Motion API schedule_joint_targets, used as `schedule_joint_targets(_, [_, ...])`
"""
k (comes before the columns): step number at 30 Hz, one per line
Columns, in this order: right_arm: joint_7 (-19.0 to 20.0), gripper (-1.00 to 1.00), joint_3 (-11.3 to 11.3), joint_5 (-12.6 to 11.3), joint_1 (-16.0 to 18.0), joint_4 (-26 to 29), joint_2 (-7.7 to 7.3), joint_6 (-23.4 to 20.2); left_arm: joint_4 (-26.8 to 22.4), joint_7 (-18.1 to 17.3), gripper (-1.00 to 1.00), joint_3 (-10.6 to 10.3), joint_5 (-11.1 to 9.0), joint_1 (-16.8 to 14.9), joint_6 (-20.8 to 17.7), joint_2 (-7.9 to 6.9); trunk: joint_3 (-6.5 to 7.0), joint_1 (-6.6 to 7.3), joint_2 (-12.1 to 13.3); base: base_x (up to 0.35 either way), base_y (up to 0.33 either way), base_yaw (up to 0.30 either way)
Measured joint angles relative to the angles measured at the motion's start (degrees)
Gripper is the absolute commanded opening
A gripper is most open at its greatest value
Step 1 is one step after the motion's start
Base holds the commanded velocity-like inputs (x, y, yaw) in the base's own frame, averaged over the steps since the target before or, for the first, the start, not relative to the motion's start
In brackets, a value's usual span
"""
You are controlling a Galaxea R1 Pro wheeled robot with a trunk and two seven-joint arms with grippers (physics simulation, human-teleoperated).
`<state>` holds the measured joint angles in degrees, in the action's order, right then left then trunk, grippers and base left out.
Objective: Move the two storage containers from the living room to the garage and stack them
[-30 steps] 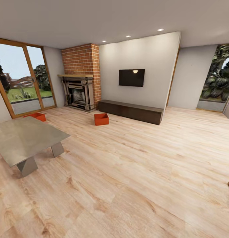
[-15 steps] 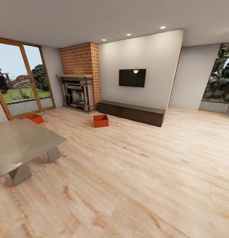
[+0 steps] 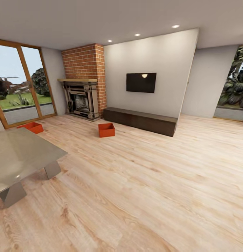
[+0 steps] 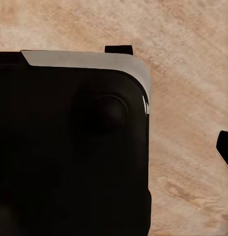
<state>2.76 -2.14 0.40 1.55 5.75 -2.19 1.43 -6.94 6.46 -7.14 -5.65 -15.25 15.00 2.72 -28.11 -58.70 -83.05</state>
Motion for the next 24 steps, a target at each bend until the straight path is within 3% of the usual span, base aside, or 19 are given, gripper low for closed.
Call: schedule_joint_targets(24, [0.0, 1.00, 0.0, 0.0, 0.0, 0.0, 0.00, 0.0, 0.0, 0.0, 1.00, 0.0, 0.0, 0.0, 0.0, 0.00, 0.00, 0.00, 0.0, 0.344, 0.000, 0.000])
